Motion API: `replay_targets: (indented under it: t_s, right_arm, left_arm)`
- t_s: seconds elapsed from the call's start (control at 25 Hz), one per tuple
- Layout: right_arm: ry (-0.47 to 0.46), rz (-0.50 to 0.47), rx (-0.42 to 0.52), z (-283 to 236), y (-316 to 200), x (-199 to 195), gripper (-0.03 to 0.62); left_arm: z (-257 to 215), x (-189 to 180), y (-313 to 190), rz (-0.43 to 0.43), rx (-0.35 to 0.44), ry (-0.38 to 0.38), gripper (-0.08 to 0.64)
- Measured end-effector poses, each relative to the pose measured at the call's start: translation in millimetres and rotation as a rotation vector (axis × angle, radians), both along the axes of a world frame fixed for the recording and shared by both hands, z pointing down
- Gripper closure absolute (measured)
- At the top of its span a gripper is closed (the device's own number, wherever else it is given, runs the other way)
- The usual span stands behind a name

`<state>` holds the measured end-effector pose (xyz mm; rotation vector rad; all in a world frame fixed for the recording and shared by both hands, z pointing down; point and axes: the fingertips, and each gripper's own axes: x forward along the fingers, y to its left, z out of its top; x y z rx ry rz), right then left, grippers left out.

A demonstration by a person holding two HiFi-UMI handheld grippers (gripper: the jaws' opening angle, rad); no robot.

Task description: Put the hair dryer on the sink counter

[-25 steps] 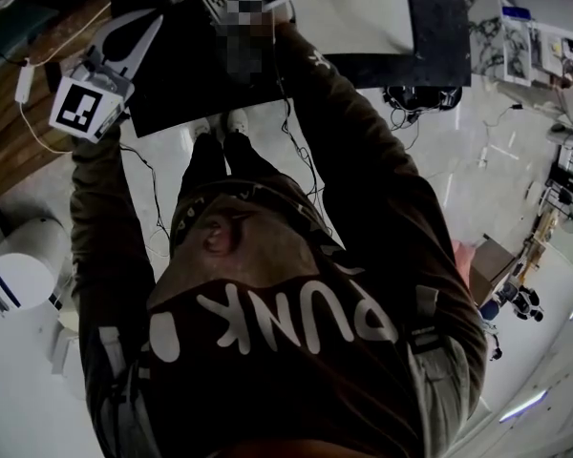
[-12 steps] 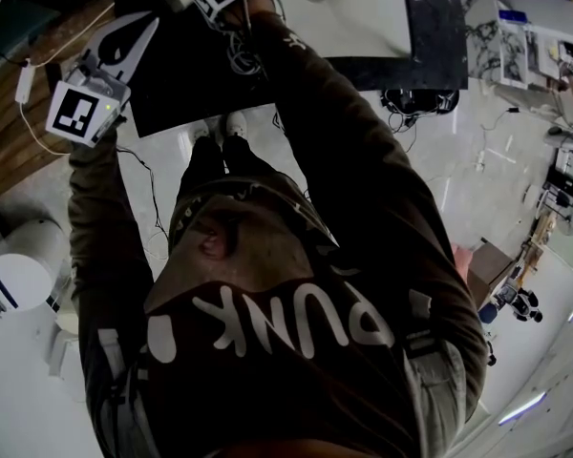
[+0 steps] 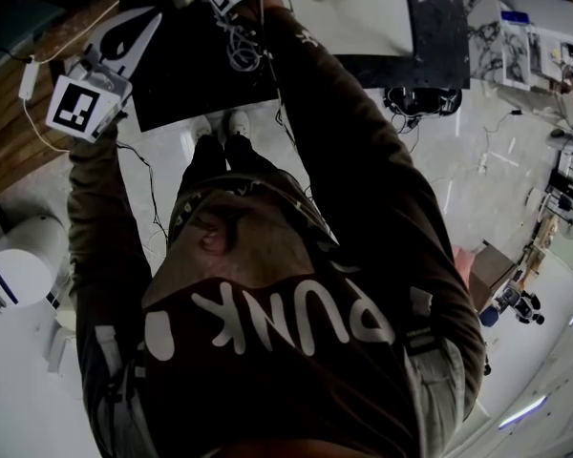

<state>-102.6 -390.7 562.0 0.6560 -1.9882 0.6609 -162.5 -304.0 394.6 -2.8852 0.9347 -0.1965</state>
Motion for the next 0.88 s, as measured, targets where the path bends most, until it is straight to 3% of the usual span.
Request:
replay_targets:
  t_s: [0.24, 0.4, 0.52, 0.68, 0.8, 0.88]
  right_arm:
    - [-0.09, 0.0, 0.106, -53, -1, 19, 0.321]
    - [-0.285, -0.008, 0.242, -107, 11, 18, 0.338]
    - [-0.438, -0.07, 0.427, -156, 30, 13, 0.412]
    - [-0.539, -0.179, 0.694, -204, 53, 16, 0.5]
    - [-0.611, -0.22, 0.83, -228, 66, 16, 0.57]
    - [-0.659, -0.241, 0.882, -241, 75, 15, 0.577]
  left_arm:
    - [-12, 5, 1, 0.005, 0.011, -0.001, 0.566]
    - [-18, 7, 2, 0.005, 0.02, 0.001, 0.566]
    - [-24, 9, 2, -0.003, 0.008, 0.02, 0.566]
    - [-41, 13, -1, -0.034, -0.03, 0.09, 0.566]
    - [-51, 18, 0, -0.034, -0.025, 0.081, 0.567]
    - [-57, 21, 2, -0.031, -0.021, 0.077, 0.566]
